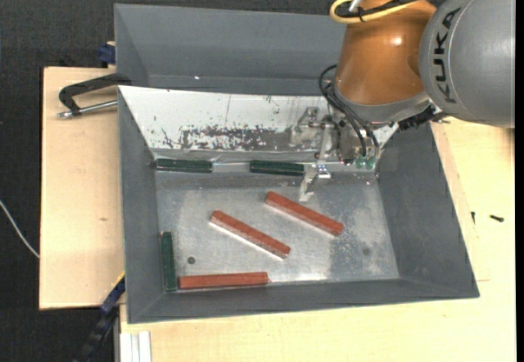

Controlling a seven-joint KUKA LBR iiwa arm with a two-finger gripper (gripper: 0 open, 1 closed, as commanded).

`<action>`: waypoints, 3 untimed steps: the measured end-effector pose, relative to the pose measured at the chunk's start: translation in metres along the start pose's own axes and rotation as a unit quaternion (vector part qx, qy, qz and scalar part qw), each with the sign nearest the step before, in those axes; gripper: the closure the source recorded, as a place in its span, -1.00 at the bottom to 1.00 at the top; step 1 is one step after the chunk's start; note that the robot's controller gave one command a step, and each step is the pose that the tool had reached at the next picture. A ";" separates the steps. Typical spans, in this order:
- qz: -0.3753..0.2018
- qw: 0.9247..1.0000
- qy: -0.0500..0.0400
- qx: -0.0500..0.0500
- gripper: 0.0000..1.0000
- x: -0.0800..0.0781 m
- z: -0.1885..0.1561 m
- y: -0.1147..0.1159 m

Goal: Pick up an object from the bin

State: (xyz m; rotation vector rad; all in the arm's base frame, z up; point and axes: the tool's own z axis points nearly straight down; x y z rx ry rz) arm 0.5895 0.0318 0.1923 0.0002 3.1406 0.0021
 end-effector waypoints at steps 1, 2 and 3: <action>0.044 0.999 -0.001 0.000 -1.00 0.026 0.062 0.026; 0.045 0.999 0.002 0.000 -1.00 0.038 0.085 0.037; 0.086 0.996 0.001 0.000 -1.00 0.065 0.080 0.078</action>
Offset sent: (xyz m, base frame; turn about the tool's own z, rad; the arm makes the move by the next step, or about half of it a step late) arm -0.0444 0.0475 -0.0481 0.0456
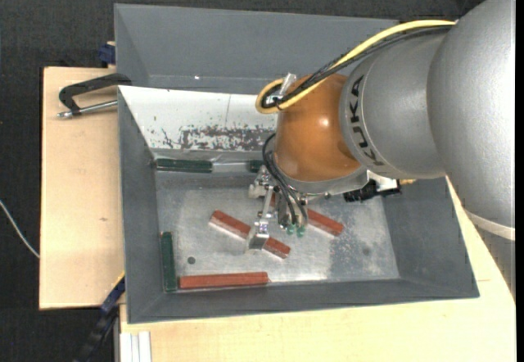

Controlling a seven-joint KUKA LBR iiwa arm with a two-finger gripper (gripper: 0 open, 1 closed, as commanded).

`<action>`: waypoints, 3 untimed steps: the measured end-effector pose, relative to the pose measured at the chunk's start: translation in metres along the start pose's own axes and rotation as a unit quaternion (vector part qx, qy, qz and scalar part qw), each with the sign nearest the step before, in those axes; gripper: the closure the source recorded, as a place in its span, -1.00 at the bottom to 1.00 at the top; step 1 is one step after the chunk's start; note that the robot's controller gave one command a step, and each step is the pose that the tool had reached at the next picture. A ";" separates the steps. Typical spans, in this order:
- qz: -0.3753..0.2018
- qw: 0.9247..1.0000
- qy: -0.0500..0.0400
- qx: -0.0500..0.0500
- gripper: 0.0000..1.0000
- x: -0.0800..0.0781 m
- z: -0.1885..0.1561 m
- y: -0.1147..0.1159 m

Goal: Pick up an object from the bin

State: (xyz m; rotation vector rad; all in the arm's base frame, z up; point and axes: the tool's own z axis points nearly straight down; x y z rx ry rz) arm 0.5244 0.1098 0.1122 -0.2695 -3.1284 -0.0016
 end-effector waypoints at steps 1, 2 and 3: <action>-0.062 0.998 -0.001 0.000 -1.00 -0.004 0.040 -0.004; 0.080 0.997 -0.002 0.002 1.00 0.018 0.035 0.022; 0.080 0.997 -0.002 0.002 1.00 0.018 0.035 0.022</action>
Offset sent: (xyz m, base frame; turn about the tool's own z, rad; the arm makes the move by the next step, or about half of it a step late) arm -0.0178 0.0274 -0.0422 0.1584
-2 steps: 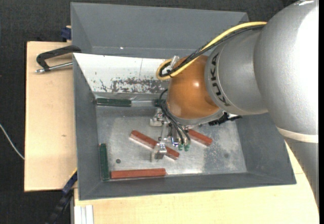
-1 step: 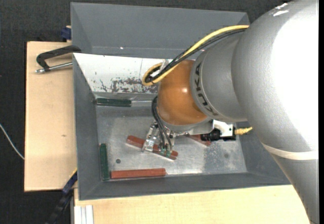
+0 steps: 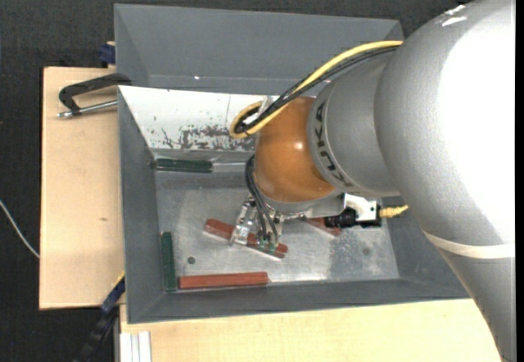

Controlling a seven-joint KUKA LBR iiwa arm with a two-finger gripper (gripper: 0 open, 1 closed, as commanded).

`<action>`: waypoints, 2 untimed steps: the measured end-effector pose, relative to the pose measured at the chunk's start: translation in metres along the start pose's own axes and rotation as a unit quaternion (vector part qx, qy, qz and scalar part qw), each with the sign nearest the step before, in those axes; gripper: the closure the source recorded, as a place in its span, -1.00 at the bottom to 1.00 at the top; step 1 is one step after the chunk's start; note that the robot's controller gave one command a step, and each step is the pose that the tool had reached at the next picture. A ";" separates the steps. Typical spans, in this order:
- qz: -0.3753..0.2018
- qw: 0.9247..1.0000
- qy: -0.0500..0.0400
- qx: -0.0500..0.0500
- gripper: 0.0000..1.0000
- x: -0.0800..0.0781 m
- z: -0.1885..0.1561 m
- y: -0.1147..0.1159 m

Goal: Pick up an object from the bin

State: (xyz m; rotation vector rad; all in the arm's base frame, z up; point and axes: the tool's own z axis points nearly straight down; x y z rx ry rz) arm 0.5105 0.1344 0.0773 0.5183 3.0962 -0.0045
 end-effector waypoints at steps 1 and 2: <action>0.000 1.000 0.000 0.000 1.00 0.001 -0.002 0.000; 0.000 1.000 0.002 -0.001 1.00 0.003 -0.019 0.000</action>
Offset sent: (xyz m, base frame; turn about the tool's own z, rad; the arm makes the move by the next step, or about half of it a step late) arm 0.0002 0.0000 0.0521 0.0000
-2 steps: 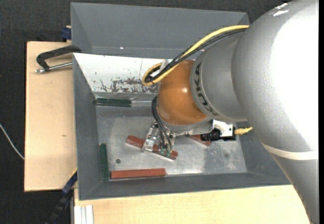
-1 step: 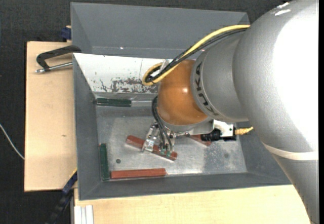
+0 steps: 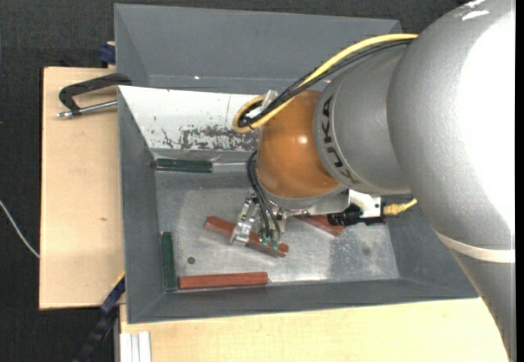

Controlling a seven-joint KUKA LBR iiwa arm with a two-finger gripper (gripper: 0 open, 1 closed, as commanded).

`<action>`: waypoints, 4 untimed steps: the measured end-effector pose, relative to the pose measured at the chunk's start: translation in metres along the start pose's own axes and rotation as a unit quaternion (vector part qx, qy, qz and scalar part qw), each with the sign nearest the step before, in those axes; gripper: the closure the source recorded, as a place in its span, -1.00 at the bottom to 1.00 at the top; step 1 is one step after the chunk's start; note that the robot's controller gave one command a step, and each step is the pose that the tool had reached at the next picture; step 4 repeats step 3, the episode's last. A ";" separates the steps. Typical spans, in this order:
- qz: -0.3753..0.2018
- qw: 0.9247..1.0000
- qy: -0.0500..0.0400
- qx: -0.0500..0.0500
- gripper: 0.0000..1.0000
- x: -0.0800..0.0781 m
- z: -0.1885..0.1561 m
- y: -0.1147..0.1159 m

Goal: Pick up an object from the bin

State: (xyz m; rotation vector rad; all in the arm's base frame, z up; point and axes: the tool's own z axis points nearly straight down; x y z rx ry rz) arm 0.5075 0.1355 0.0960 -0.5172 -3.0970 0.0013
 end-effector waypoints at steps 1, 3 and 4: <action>-0.001 1.000 -0.002 -0.002 1.00 -0.001 -0.016 0.001; -0.001 1.000 -0.003 -0.003 1.00 -0.001 -0.042 0.002; -0.001 1.000 -0.003 -0.003 1.00 -0.001 -0.042 0.002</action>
Offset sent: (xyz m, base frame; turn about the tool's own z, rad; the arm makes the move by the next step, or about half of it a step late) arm -0.0001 0.0000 0.0635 0.0000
